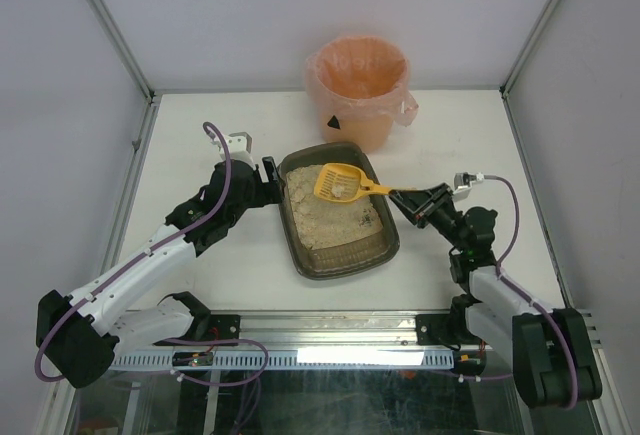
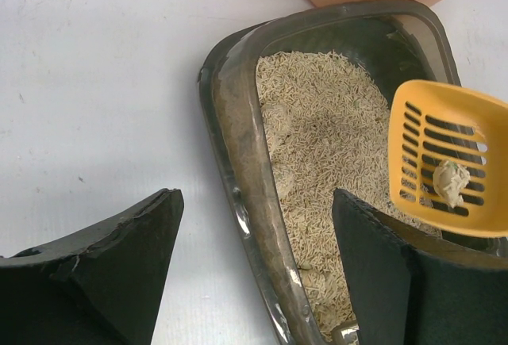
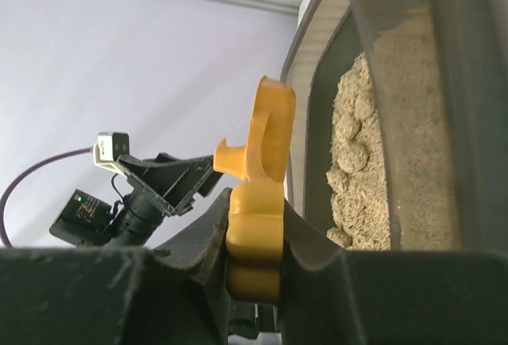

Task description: Clean the litter box

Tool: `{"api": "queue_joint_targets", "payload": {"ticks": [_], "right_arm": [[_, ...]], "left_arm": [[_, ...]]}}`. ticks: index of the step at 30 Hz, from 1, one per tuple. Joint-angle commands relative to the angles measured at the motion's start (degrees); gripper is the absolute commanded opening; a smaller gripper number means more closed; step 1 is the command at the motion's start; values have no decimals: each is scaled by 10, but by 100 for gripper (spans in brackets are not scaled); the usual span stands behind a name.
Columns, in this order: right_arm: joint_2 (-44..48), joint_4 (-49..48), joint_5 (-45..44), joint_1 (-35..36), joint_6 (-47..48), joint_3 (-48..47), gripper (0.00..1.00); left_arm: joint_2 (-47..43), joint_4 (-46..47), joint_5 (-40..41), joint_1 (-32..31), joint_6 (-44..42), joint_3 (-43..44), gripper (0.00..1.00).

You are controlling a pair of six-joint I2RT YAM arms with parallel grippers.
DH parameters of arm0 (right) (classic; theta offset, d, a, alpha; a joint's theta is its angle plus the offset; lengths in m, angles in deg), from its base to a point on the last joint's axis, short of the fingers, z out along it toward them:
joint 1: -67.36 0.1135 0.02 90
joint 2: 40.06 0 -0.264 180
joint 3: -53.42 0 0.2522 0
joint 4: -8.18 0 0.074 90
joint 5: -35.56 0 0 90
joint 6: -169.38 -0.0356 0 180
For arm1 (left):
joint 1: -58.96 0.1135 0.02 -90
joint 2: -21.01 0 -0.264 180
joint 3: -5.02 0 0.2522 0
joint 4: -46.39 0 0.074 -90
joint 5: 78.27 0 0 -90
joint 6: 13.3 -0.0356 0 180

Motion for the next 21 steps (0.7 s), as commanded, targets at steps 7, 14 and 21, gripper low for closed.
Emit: {"api": "queue_joint_targets", "payload": {"ticks": [7, 14, 21], "right_arm": [[-28, -58, 34, 20, 13, -38, 0], [-22, -59, 37, 11, 7, -37, 0], [-21, -49, 53, 7, -1, -50, 0]], "left_arm": [[-12, 27, 0, 3, -9, 16, 79], [-9, 27, -2, 3, -7, 15, 80], [-12, 29, -2, 3, -5, 12, 80]]}}
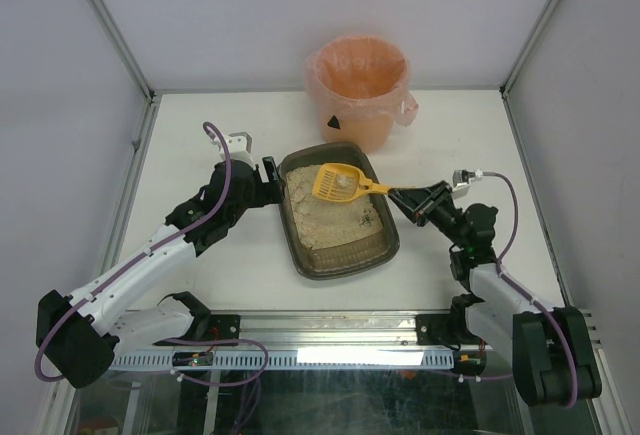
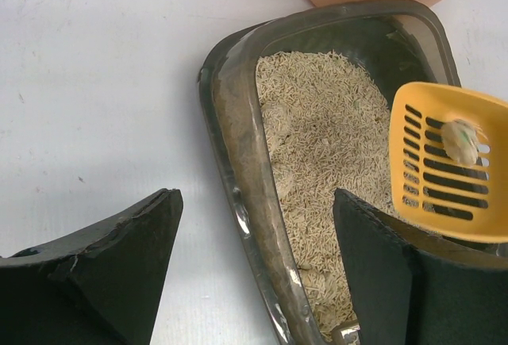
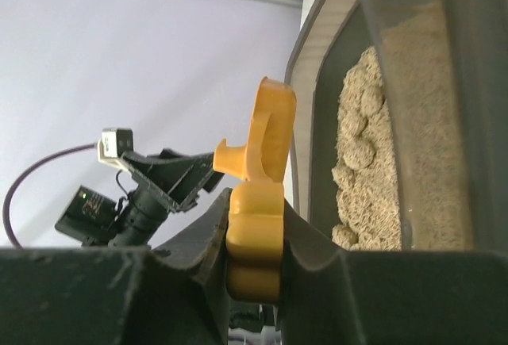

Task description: Clean the litter box

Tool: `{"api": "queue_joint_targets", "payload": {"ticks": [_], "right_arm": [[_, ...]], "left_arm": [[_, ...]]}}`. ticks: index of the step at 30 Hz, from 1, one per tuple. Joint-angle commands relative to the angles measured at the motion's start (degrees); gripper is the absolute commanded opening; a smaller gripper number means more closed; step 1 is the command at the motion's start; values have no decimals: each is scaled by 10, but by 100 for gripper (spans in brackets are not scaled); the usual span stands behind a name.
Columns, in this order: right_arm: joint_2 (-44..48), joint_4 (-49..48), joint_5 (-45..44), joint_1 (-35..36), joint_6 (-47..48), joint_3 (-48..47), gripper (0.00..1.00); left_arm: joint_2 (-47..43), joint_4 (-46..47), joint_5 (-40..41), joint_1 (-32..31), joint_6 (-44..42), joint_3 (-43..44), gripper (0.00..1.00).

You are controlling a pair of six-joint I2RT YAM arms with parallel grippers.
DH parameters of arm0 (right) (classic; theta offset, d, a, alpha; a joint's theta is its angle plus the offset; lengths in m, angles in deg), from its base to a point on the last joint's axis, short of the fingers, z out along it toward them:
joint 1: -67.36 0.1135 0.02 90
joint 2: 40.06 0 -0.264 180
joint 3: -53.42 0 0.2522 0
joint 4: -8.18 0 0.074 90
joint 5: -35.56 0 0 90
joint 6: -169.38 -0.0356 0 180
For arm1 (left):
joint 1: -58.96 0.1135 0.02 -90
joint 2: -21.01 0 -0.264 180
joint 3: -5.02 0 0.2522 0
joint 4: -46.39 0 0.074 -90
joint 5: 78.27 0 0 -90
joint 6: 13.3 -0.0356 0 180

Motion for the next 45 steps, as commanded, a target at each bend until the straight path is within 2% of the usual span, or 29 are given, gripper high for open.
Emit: {"api": "queue_joint_targets", "payload": {"ticks": [1, 3, 6, 8, 10, 13, 16, 17, 22, 26, 31, 35, 40, 45], "right_arm": [[-5, -54, 24, -3, -12, -26, 0], [22, 4, -14, -20, -14, -13, 0], [-4, -24, 32, 12, 13, -45, 0], [4, -33, 15, -2, -9, -26, 0], [34, 29, -18, -20, -30, -16, 0], [21, 29, 28, 4, -2, -65, 0], [55, 87, 6, -11, -6, -68, 0], [63, 113, -1, -10, 24, -81, 0], [60, 130, 17, -9, 20, -121, 0], [53, 187, 4, -11, 30, -208, 0], [-2, 272, -19, -15, 73, -354, 0], [-67, 291, -58, -27, 95, -449, 0], [-165, 267, -79, -43, 143, -549, 0], [-238, 247, -78, -47, 264, -626, 0]], "left_arm": [[-12, 29, -2, 3, -6, 12, 80], [-9, 29, -8, 3, -8, 16, 79], [-13, 27, -6, 3, -8, 15, 80], [-15, 29, -1, 4, -7, 12, 80], [-12, 27, -6, 3, -9, 18, 79], [-17, 24, -2, 3, -7, 14, 80], [-13, 28, -6, 3, -6, 15, 80], [-11, 28, -8, 3, -7, 18, 79], [-13, 30, -5, 3, -2, 15, 80], [-11, 30, -8, 3, -4, 20, 80], [-21, 30, -6, 3, -5, 17, 80], [-34, 23, -2, 3, -3, 10, 80], [-49, 13, 4, 3, -2, 8, 80], [-67, 6, 11, 3, 1, 1, 80]]}}
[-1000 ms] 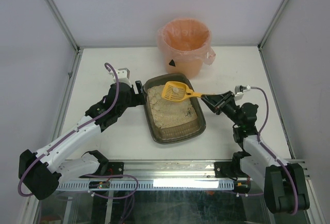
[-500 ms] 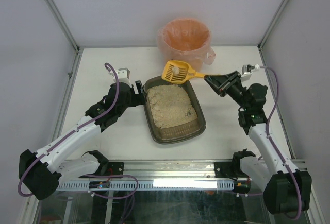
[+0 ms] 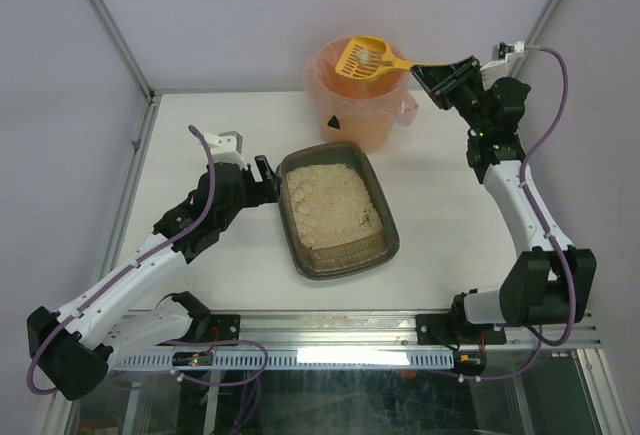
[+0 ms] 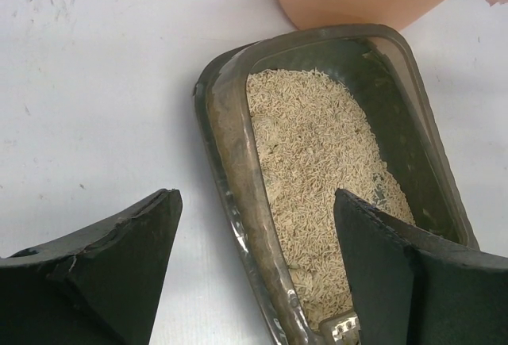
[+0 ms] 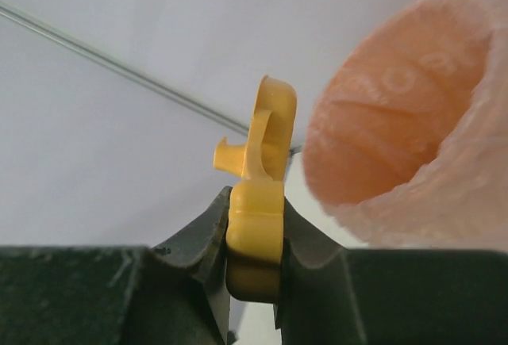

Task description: Clean the litter box

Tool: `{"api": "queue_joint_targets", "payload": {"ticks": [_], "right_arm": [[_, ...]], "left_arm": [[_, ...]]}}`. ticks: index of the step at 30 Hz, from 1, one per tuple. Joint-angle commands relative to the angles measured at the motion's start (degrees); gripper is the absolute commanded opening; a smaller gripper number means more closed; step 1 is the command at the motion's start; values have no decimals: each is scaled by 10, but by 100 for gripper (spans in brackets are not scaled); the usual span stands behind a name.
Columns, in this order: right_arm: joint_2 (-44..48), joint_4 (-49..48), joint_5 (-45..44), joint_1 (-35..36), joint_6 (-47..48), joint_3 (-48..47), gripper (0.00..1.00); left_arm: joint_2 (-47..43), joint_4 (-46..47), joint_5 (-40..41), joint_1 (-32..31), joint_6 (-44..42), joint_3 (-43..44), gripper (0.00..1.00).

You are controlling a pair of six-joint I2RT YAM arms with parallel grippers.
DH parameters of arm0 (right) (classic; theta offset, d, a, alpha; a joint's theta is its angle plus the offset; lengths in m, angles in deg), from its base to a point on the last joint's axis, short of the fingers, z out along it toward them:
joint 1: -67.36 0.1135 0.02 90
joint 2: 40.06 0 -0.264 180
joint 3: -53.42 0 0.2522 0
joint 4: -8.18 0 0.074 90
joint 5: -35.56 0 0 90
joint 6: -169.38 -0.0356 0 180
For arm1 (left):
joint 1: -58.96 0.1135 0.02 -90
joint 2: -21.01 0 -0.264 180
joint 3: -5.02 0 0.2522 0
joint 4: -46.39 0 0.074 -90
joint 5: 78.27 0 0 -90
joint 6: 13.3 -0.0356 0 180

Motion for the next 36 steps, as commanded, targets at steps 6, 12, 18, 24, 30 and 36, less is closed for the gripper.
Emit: {"api": "queue_joint_targets", "payload": {"ticks": [6, 12, 18, 24, 30, 36], "right_arm": [[-68, -43, -23, -7, 299, -103, 0], [-92, -50, -12, -7, 453, -126, 0], [-94, -28, -35, -7, 532, -140, 0], [-75, -20, -31, -7, 556, -161, 0], [-77, 30, 13, -6, 635, -200, 0], [-83, 48, 42, -4, 657, -211, 0]], "left_arm": [[-35, 12, 16, 3, 1, -6, 81], [-34, 12, 14, 3, 1, -7, 81], [-34, 10, 15, 3, 1, -7, 81], [-31, 11, 18, 3, 2, -5, 81], [-31, 10, 17, 3, 3, -6, 81], [-25, 10, 15, 3, 2, -3, 81]]}}
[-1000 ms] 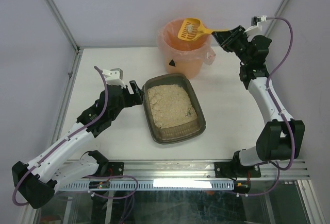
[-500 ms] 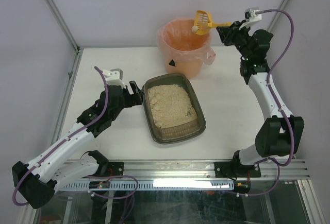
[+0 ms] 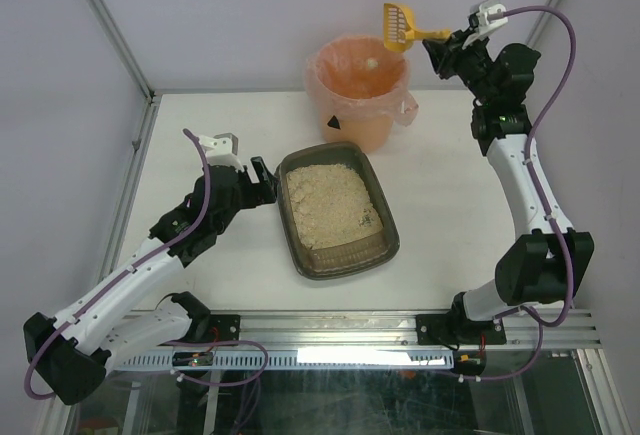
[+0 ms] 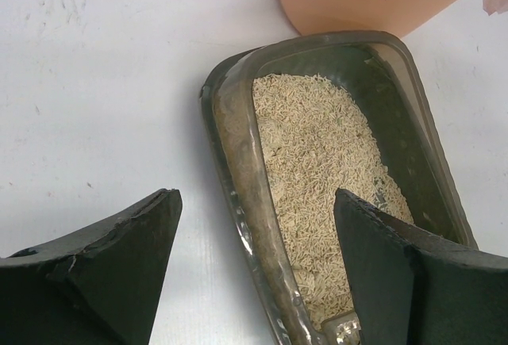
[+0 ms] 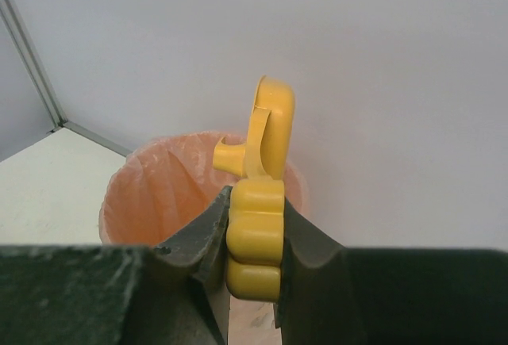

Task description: Clean the litter box

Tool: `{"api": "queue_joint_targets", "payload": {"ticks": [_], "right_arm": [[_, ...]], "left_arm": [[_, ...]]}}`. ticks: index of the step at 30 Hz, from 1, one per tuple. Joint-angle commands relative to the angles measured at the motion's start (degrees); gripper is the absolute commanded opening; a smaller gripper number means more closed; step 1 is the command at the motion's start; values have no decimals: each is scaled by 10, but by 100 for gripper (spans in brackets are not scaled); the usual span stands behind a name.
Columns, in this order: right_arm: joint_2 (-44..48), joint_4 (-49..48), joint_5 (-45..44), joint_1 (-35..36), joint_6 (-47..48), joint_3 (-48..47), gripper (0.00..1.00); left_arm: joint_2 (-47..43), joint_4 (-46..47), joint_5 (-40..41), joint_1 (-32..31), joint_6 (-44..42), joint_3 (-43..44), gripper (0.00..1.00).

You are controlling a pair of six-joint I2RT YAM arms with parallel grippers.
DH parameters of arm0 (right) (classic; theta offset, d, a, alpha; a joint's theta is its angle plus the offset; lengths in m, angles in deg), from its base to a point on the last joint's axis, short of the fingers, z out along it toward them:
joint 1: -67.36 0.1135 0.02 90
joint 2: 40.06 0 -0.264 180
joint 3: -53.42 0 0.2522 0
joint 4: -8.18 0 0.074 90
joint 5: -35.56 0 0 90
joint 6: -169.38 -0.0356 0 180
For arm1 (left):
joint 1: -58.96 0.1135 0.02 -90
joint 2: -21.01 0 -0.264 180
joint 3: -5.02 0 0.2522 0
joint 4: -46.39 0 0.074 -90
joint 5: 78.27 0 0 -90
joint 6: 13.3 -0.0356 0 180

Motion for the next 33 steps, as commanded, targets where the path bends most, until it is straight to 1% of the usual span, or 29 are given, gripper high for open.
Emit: {"api": "queue_joint_targets", "payload": {"ticks": [1, 4, 7, 10, 13, 17, 21, 26, 29, 33], "right_arm": [[15, 4, 31, 0, 38, -35, 0], [20, -2, 1, 2, 10, -31, 0], [43, -13, -55, 2, -65, -17, 0], [76, -26, -89, 2, -159, 7, 0], [117, -35, -99, 2, -262, 42, 0], [176, -46, -75, 2, -380, 109, 0], [234, -15, -60, 2, -412, 174, 0], [304, 49, 12, 13, -419, 237, 0], [341, 103, 33, 37, -416, 272, 0], [373, 169, 14, 95, -399, 312, 0]], "left_arm": [[1, 14, 3, 3, -1, 6, 81], [3, 14, 2, 3, -2, 8, 81], [3, 14, 2, 3, -2, 8, 81], [7, 15, 2, 4, -1, 10, 81], [12, 14, 1, 3, -3, 14, 81], [14, 17, 1, 3, -3, 13, 81], [13, 21, -4, 3, -3, 12, 81], [13, 22, 0, 3, -3, 13, 82], [16, 26, 3, 3, -3, 14, 82], [22, 31, 4, 3, 0, 18, 82]]}}
